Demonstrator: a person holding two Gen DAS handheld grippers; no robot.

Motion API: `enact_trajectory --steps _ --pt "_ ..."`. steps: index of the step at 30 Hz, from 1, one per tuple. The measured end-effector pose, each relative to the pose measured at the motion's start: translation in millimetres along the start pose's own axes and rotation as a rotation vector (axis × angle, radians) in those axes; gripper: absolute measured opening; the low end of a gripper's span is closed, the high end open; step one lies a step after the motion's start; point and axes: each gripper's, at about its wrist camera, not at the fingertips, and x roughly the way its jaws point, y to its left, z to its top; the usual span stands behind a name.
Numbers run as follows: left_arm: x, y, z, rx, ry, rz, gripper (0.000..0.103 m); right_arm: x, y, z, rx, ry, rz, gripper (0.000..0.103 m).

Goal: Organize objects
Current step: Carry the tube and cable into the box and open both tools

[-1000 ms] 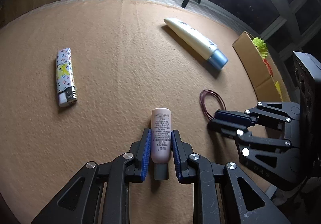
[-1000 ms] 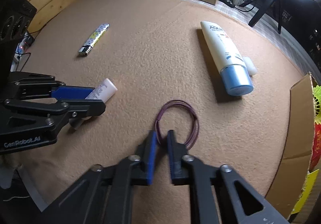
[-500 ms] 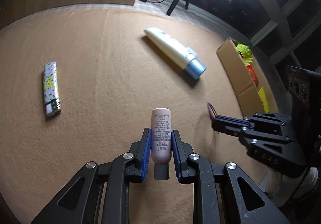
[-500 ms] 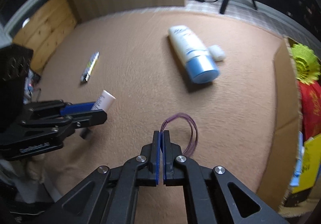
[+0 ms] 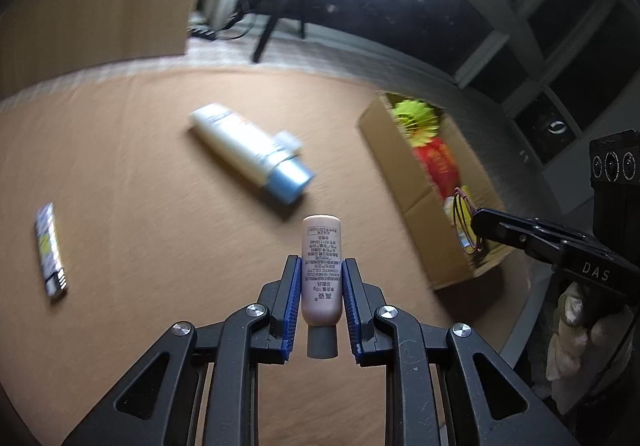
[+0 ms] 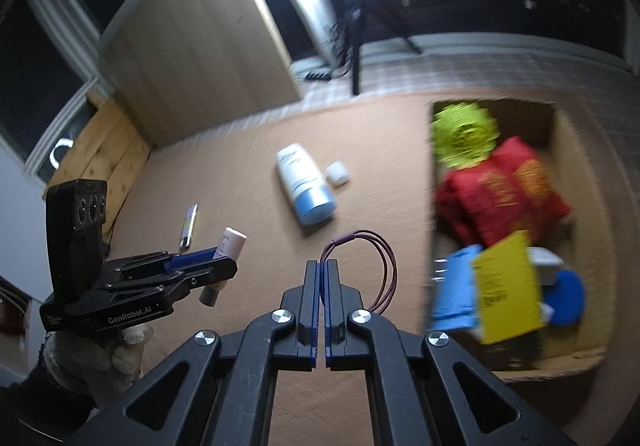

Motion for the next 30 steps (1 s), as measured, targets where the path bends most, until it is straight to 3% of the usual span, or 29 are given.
enact_trajectory --steps 11,19,30 --pt "37 -88 31 0.135 0.013 -0.085 0.022 -52 -70 -9 0.096 -0.08 -0.109 0.002" --pt "71 -140 49 0.196 0.031 -0.114 0.022 -61 -104 -14 0.145 -0.086 -0.143 0.002" --pt "99 -162 55 0.208 0.053 -0.106 0.022 -59 -117 -13 0.149 -0.081 -0.147 0.003"
